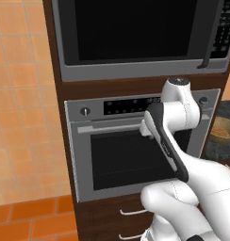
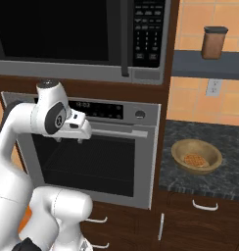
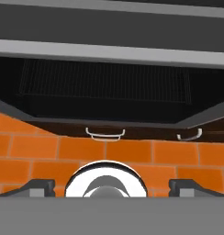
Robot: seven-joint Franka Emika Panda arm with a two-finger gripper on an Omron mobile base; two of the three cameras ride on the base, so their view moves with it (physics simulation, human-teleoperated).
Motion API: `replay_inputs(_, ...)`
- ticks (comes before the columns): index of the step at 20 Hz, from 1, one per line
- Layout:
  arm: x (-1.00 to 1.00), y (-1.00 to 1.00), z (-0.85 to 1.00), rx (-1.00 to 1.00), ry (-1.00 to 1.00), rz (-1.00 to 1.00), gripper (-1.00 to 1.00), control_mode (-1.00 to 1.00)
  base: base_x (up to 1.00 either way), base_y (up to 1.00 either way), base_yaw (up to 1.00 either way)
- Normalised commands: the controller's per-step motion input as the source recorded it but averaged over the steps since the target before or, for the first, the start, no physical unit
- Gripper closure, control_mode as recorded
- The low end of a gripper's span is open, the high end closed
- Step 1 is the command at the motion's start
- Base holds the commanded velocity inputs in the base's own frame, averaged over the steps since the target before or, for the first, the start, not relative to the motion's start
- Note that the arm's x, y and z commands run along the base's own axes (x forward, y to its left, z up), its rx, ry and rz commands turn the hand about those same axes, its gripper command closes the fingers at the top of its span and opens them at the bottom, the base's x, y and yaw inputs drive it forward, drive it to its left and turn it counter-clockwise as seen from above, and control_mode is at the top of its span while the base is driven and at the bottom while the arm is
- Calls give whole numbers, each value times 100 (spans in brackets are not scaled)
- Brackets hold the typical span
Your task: Open the microwave, place the bowl with waffle inside the microwave, then close the microwave door and turn it on.
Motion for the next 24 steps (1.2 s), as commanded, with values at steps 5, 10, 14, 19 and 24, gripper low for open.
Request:
replay_inputs(5,0,0,0,0,0,0,-100,100,-14,-27,0)
replay_inputs(10,0,0,0,0,0,0,-100,100,-2,-45,0)
replay_inputs(14,0,0,0,0,0,0,-100,100,-3,-47,0)
replay_inputs(19,0,0,0,0,0,0,-100,100,-1,-51,4)
replay_inputs(24,0,0,0,0,0,0,-100,100,-4,-57,8)
